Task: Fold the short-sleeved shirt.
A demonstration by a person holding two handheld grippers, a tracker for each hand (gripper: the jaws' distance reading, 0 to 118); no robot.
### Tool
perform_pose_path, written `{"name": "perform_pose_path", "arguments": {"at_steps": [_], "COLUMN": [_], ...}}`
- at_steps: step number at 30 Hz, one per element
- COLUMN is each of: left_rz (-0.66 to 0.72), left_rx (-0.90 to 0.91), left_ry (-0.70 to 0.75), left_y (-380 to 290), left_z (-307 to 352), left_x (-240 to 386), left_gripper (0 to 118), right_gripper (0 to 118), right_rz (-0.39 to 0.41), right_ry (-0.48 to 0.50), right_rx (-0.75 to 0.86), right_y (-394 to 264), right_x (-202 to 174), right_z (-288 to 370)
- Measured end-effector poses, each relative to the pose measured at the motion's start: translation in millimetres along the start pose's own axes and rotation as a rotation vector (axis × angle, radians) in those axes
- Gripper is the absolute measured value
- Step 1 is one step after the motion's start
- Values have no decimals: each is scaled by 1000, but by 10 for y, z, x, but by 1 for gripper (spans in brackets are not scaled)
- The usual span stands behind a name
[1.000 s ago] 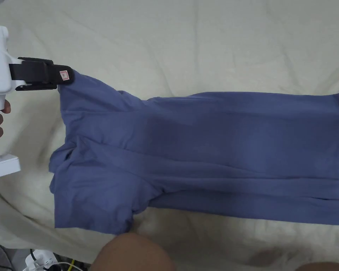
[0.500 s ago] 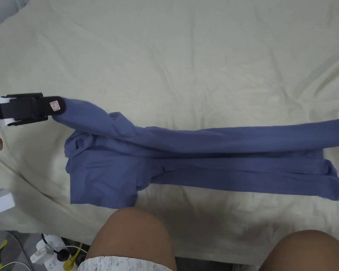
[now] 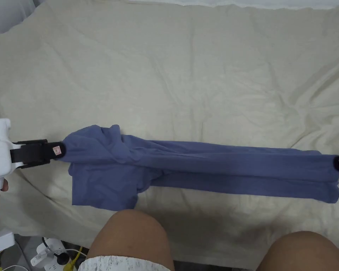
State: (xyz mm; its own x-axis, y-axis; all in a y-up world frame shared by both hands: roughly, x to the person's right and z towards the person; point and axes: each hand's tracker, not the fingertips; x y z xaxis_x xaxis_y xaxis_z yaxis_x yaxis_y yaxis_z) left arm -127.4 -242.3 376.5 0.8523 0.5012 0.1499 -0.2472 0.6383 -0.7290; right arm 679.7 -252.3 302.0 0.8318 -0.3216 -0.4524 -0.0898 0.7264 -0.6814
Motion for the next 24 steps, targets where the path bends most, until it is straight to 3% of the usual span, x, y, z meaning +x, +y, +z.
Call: {"name": "perform_pose_path", "arguments": {"at_steps": [8, 13, 14, 16, 17, 18, 19, 20, 21, 22, 24], "left_rz": [35, 50, 52, 51, 45, 34, 26, 27, 30, 26, 0], "left_rx": [-108, -133, -131, -130, -128, -126, -117, -115, -114, -112, -96], "left_ry": [49, 66, 70, 74, 80, 89, 97, 93, 90, 87, 103], "left_y": [-317, -393, -389, -381, -373, -361, -353, -337, -322, -304, -261], "left_z": [-288, -403, -407, -412, -407, -389, -355, -319, -275, -220, -75], "left_x": [-128, -117, -125, -104, -89, -95, -87, -87, -89, -92, -83], "left_gripper": [2, 2, 2, 2, 6, 20, 38, 54, 63, 63, 95], "right_gripper": [4, 4, 7, 34, 48, 69, 81, 86, 86, 87, 88], "right_rz": [10, 31, 30, 33, 30, 29, 31, 37, 37, 30, 11], "right_ry": [-47, -67, -69, -87, -91, -98, -105, -111, -113, -113, -105], "right_rx": [-59, -79, -80, -74, -72, -71, -71, -71, -68, -60, -35], "right_y": [-174, -185, -188, -190, -161, -151, -145, -138, -109, -88, -39], "right_x": [-18, -216, -236, -273, -279, -297, -321, -340, -321, -330, -359], "right_z": [-181, -240, -249, -254, -251, -247, -243, -229, -211, -173, -67]}}
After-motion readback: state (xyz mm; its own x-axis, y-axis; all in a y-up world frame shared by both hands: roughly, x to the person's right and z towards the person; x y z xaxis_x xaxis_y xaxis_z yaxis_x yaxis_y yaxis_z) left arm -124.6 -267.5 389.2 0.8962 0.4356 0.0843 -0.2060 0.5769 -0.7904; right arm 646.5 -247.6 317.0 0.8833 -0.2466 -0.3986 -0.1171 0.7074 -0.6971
